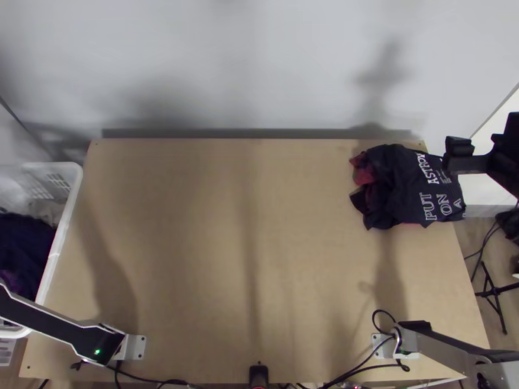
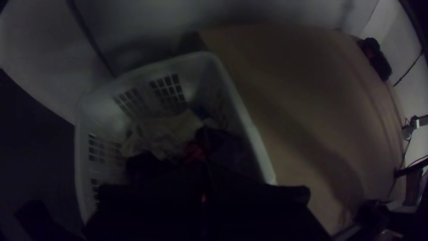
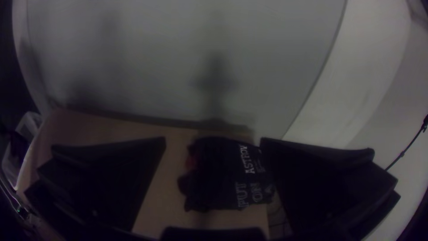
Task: Fold the t-shirt
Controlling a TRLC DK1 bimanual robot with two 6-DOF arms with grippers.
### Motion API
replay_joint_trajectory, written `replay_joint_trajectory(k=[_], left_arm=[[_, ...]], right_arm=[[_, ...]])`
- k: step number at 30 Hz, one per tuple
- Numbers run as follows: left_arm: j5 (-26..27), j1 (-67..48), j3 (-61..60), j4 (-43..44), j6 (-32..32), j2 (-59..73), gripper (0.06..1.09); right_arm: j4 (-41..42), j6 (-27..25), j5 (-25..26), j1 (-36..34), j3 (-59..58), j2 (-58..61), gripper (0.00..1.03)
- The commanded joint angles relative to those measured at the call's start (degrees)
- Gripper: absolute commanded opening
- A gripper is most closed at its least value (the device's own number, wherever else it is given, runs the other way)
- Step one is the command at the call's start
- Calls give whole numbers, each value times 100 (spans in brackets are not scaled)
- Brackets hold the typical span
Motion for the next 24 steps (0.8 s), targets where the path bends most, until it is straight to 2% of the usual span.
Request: replay_joint_trajectory(k=[1, 8, 14, 17, 21, 23, 24], left_arm=[[863, -247, -320, -316, -23, -1631, 11], [1417, -1408, -592, -465, -14, -3161, 11], [1426, -3086, -1647, -474, -5, -4417, 11], [1426, -4194, -2130, -474, -234, -4971, 11], [1109, -5828, -2719, -386, -823, -5331, 11], [688, -6795, -2930, -114, -1491, -5340, 11], [503, -7806, -3194, 378, -2370, -5305, 12]], right_arm=[[-14, 8, -31, -13, -104, -46, 98], [-5, 8, -74, -13, -350, -169, 98], [-5, -45, -92, -39, -1062, -626, 98], [-14, -63, -101, -48, -1519, -995, 98], [-14, -63, -101, -268, -1897, -1479, 98], [-32, -54, -92, -426, -2047, -1681, 98], [-76, -54, -92, -566, -2310, -1936, 98]])
